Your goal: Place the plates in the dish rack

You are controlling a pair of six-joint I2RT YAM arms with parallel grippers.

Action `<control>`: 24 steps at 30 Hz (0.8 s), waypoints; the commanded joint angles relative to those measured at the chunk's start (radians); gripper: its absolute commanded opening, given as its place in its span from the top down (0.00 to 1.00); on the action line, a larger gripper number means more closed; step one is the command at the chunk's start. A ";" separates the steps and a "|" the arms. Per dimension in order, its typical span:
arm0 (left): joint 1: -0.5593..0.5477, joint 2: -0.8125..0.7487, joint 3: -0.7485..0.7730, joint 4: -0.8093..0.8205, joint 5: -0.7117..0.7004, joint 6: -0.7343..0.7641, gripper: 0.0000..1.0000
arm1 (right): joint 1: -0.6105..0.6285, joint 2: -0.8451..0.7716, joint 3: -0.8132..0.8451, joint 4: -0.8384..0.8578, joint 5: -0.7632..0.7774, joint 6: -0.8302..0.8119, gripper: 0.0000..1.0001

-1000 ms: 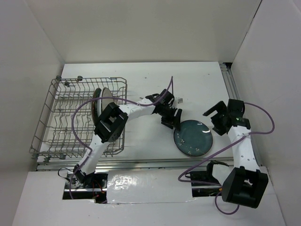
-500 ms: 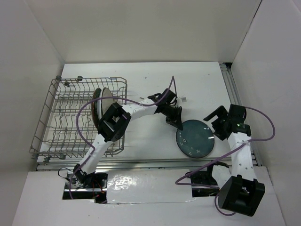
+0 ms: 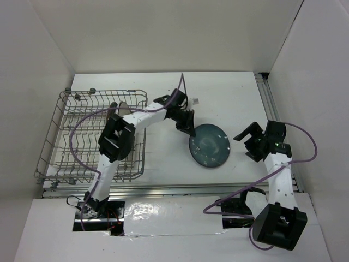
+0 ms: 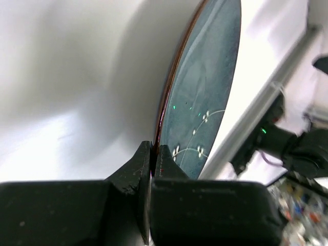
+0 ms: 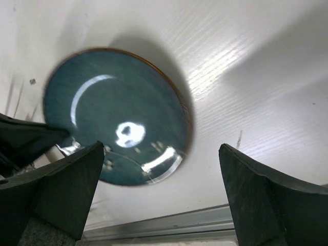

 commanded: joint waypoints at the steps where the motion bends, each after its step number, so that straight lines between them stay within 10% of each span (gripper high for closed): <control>1: 0.053 -0.152 0.027 0.008 0.051 0.051 1.00 | -0.005 0.021 0.057 0.016 -0.078 -0.041 0.00; 14: 0.200 -0.471 0.227 -0.185 -0.045 0.146 1.00 | -0.007 0.029 0.095 0.063 -0.188 -0.036 0.00; 24: 0.559 -0.710 0.338 -0.259 -0.217 0.181 1.00 | -0.005 0.054 0.127 0.068 -0.214 -0.047 0.00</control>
